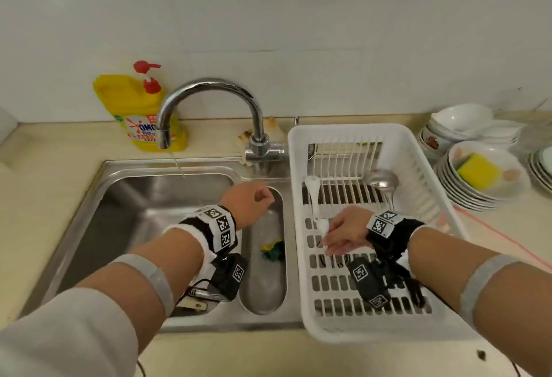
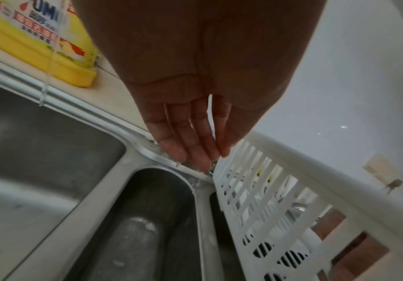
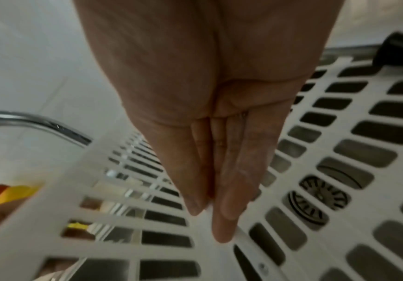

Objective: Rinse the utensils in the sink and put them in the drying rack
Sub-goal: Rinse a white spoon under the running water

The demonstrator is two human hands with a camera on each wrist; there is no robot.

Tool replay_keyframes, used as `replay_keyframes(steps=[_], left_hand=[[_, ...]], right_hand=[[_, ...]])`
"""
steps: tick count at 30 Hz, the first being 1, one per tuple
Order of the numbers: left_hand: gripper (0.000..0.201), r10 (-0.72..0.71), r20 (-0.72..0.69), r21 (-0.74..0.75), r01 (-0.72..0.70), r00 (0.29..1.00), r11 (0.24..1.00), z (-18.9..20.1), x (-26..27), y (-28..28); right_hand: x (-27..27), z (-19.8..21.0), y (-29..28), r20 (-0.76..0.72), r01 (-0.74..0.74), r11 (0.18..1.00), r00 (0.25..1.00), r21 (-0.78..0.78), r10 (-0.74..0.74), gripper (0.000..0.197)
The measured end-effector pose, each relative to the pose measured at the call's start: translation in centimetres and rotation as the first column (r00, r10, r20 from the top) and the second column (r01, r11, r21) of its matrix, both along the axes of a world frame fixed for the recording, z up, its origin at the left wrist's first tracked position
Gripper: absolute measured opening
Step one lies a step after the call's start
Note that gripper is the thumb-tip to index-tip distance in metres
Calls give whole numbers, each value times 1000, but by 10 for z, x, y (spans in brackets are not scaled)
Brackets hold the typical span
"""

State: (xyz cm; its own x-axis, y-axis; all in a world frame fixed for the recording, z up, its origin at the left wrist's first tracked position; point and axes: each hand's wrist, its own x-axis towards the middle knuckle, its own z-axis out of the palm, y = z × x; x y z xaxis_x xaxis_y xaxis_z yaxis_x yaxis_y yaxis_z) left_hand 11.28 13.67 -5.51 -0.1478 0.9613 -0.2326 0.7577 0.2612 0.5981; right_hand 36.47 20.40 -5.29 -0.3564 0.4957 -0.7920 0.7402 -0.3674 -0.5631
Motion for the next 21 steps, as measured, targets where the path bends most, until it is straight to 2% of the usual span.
replay_keyframes(steps=[5, 8, 13, 21], left_hand=[[10, 94, 42, -57, -92, 995, 994, -13, 3, -12], [11, 128, 30, -66, -126, 991, 990, -15, 1, -16], [14, 163, 42, -57, -160, 986, 985, -13, 1, -16], [12, 191, 76, -57, -187, 979, 981, -7, 0, -15]], right_hand=[[-8, -32, 3, -23, -48, 995, 999, -93, 46, 20], [-12, -46, 9, -32, 20, 999, 999, -26, -21, 14], [-16, -60, 14, -70, 46, 999, 996, -8, -46, 19], [-14, -64, 12, -64, -48, 993, 996, 107, 55, 14]])
